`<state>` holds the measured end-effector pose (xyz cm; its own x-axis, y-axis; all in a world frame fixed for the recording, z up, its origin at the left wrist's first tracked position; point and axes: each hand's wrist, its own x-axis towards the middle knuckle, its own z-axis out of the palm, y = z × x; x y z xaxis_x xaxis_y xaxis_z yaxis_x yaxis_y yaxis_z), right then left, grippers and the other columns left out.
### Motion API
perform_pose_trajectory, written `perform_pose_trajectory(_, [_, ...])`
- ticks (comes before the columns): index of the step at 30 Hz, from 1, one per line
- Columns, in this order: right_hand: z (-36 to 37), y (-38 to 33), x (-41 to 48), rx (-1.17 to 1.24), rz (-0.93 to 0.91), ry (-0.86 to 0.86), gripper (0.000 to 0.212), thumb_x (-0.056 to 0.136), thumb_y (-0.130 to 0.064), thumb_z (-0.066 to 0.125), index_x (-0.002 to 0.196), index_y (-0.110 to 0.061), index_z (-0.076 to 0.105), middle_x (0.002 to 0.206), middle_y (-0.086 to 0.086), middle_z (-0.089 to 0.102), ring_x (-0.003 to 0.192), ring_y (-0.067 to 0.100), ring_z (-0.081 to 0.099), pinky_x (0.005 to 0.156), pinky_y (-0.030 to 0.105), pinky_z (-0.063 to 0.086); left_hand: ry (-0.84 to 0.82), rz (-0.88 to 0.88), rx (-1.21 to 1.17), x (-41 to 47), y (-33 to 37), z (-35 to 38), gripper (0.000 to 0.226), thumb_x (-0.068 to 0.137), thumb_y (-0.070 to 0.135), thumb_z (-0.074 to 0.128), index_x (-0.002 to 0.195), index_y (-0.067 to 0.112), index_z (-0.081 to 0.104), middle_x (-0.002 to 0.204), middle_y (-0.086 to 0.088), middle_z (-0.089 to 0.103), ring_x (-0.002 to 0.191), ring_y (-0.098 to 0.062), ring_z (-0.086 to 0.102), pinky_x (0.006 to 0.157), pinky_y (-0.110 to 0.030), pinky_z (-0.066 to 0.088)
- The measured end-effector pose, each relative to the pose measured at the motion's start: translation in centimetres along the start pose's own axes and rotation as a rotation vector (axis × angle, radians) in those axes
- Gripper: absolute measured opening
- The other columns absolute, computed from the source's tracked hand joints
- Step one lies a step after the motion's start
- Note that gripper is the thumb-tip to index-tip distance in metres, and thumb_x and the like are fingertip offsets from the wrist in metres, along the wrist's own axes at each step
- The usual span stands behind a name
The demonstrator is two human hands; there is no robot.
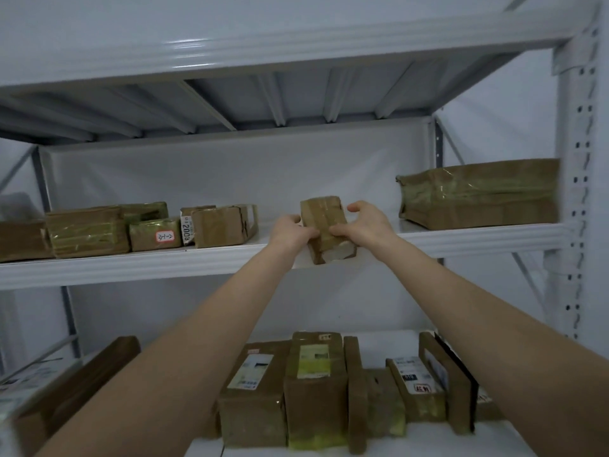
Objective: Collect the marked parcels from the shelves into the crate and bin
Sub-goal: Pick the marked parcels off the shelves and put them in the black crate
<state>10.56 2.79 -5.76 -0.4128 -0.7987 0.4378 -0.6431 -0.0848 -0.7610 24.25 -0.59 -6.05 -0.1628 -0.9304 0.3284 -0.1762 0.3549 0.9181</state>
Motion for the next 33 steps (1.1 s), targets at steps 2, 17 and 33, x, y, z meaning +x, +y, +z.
perform_pose_trajectory(2, [0.1,0.5,-0.4,0.116,0.059,0.020,0.085,0.070,-0.025,0.082,0.143,-0.016,0.038,0.135,0.009,0.053,0.118,0.028,0.056,0.098,0.043,0.048,-0.006,0.009,-0.032,-0.1,-0.1,-0.1,0.071,0.081,-0.005,0.067,0.144,-0.002,0.034,0.132,-0.017,0.055,0.119,-0.030,0.056,0.105,-0.040,0.043])
perform_pose_trajectory(17, [-1.2,-1.9,-3.8,0.766,0.139,0.022,0.032,0.096,-0.007,0.040,0.114,-0.024,0.061,0.098,0.001,0.069,0.086,0.018,0.067,0.079,0.029,0.049,0.032,0.251,-0.307,-1.7,1.8,-3.1,0.023,0.093,0.001,0.055,0.109,0.012,0.067,0.100,-0.002,0.066,0.083,-0.011,0.061,0.065,-0.016,0.050])
perform_pose_trajectory(33, [1.0,-0.7,-5.3,0.826,0.158,-0.043,0.038,0.083,0.012,0.053,0.109,-0.015,0.051,0.103,0.013,0.068,0.085,0.023,0.066,0.066,0.028,0.054,-0.040,0.172,-0.401,-1.3,-1.5,-2.7,0.042,0.086,-0.004,0.058,0.127,0.007,0.053,0.125,-0.008,0.056,0.110,-0.022,0.059,0.089,-0.032,0.052])
